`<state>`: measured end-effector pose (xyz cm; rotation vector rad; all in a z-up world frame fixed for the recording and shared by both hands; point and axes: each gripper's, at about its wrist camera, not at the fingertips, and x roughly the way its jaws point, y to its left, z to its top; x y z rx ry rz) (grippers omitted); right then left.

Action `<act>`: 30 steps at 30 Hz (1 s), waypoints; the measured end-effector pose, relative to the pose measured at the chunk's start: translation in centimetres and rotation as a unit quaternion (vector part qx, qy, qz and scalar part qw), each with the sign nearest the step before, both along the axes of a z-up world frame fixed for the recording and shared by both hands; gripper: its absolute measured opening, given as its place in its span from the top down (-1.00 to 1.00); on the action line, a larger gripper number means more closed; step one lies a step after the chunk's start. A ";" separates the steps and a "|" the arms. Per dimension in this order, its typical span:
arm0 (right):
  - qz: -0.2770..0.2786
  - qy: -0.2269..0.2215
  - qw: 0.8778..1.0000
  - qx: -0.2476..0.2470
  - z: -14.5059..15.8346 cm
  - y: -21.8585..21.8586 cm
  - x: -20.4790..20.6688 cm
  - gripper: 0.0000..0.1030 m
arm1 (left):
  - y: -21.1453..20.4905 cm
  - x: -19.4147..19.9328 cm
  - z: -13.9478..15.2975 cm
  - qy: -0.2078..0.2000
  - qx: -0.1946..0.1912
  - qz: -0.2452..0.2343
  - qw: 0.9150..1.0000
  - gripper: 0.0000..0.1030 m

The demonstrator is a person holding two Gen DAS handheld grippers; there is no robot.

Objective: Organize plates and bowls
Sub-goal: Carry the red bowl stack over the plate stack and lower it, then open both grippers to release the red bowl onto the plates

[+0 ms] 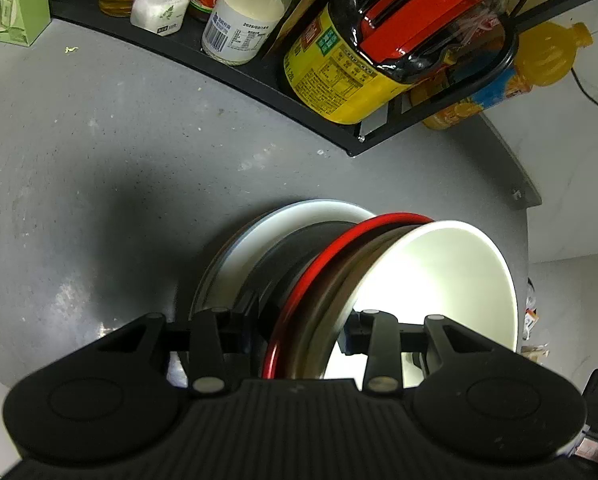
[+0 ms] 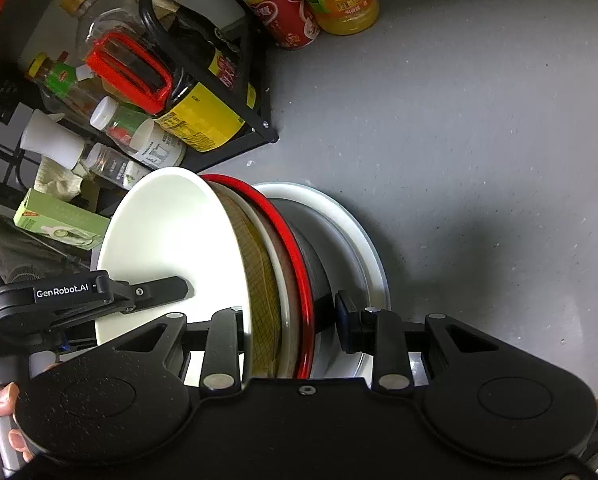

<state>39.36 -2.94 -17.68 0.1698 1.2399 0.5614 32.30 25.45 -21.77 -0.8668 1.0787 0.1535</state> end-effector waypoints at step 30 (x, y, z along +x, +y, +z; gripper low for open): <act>0.002 -0.071 0.997 -0.034 3.3 0.7 -0.4 -0.52 | -0.4 1.0 3.1 -0.015 0.095 -0.032 0.995 -0.21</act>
